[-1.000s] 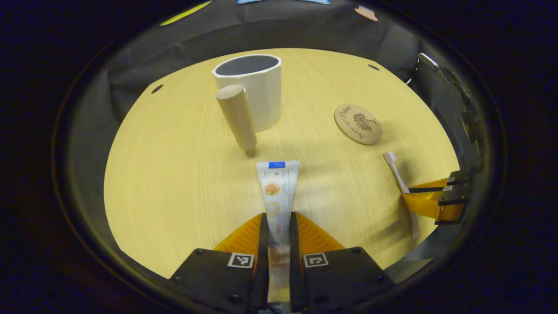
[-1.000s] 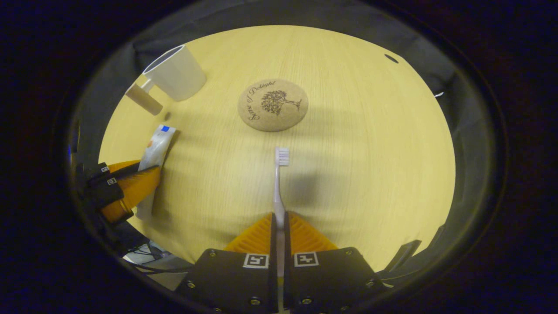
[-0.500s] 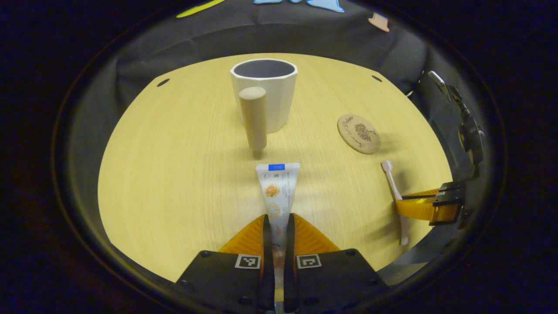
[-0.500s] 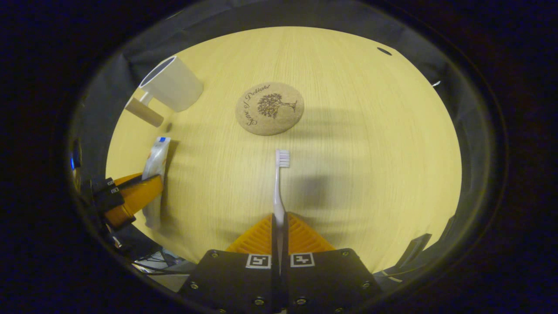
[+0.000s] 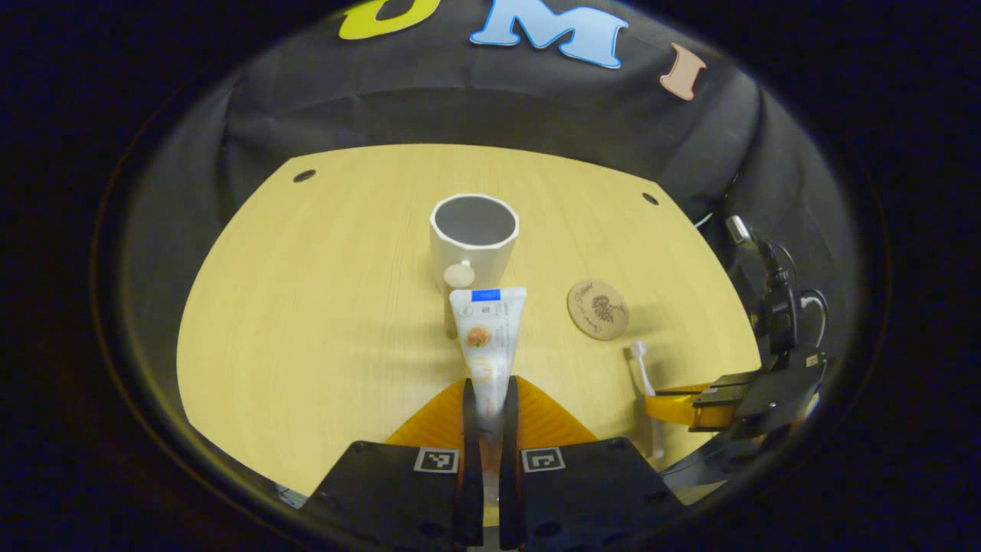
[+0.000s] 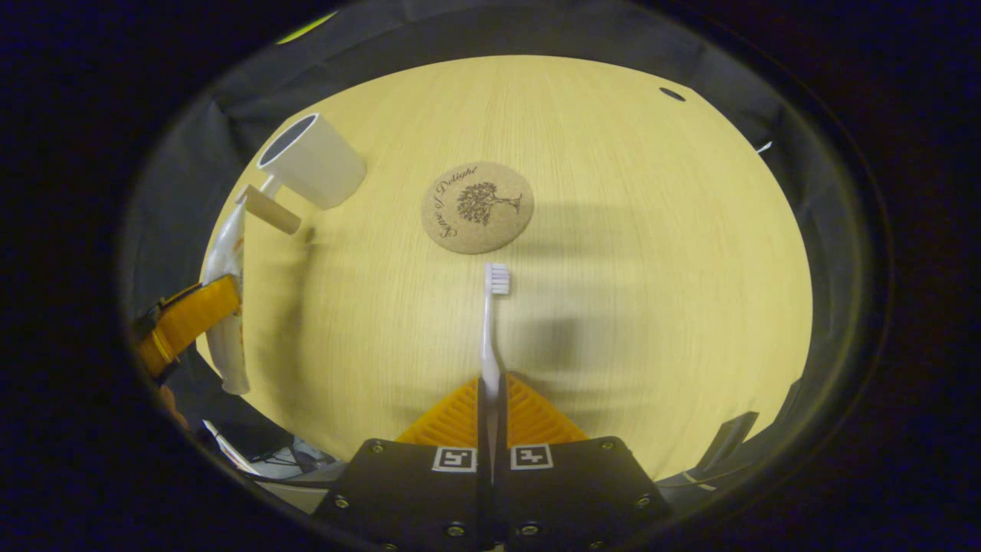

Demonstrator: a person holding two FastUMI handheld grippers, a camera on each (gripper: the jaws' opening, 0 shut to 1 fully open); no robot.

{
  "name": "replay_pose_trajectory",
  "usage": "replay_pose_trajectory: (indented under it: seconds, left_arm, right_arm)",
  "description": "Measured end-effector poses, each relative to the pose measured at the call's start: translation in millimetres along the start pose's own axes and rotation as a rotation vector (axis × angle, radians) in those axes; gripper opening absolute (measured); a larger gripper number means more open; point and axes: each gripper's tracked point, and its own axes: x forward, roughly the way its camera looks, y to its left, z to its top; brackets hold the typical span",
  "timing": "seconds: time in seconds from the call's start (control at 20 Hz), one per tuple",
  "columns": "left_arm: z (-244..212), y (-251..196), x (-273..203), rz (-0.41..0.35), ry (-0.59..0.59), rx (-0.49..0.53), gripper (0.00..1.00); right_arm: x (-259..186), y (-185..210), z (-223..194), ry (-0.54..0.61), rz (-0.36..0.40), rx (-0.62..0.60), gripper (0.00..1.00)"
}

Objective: Put the toothbrush and toothpaste on the desktop into the cup, then pick up the cup and place it on the coaster on the desktop.

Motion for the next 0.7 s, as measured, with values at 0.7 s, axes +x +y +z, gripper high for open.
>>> replay_pose_trajectory:
  seconds: [0.7]
  left_arm:
    - [120, 15, 13, -0.02, -0.185, 0.071, 0.15]
  right_arm:
    - [-5, -4, 8, -0.023, 0.003, 0.045, 0.02]
